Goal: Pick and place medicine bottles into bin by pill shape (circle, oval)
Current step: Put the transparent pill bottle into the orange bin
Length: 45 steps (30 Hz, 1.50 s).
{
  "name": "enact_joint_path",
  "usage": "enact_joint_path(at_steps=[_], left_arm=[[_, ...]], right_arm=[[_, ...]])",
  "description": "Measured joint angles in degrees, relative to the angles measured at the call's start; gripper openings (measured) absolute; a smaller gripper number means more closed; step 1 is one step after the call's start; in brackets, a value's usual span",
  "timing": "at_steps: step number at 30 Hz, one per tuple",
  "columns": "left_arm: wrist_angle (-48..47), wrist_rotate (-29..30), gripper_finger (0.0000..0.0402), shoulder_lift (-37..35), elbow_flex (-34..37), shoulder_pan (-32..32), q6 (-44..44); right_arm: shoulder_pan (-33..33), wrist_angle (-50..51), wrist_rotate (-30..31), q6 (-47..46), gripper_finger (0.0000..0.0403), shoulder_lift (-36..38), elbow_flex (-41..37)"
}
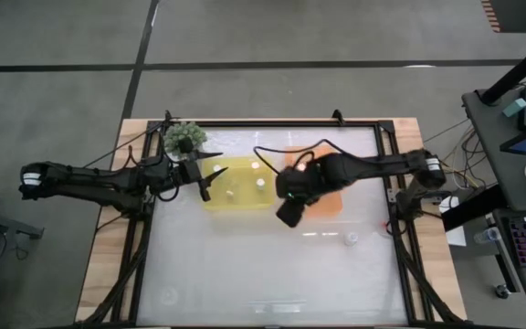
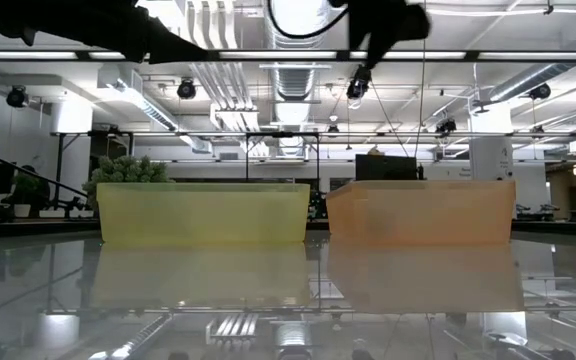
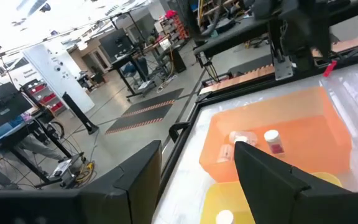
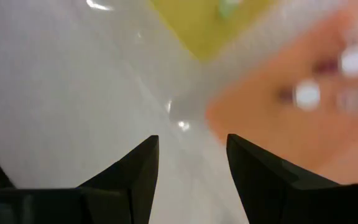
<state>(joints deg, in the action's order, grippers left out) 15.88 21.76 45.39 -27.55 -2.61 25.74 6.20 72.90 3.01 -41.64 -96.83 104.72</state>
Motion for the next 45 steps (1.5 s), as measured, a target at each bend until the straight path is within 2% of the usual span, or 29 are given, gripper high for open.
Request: enact_joint_path(at_steps=[10,17,22,26,36,45], left_arm=[[-0.04,-0.02,0.0187,-0.02,0.0,0.02,-0.07],[-0.1,-0.02,0.0187,-0.02,0.0,0.02,-0.36],[-0.12,-0.02,0.0187,-0.04,0.0,0.02,-0.98],[-0.03,-0.02,0.0187,-0.04,-0.01,0.02,-0.99],[0.18,-0.04,0.0187,-0.06,0.0,0.02,-1.0],[0.21,-0.04,0.0187,-0.06,0.0,0.02,-0.98]], right_arm=[[9.91,11.75,1.42,-17.1,0.018,1.14,-3.07],[16.15,14.19,-0.65,-29.07,0.018,3.51,-10.56],[18.47,13.54,-1.62,-38.07,0.0186,8.38,-18.56],[19.25,10.16,-2.1,-43.35,0.0207,13.96,-26.34],[19.42,-7.69,-2.02,-51.77,0.0261,26.65,-45.88],[19.42,-12.34,-8.53,-54.49,0.0276,27.9,-54.49]])
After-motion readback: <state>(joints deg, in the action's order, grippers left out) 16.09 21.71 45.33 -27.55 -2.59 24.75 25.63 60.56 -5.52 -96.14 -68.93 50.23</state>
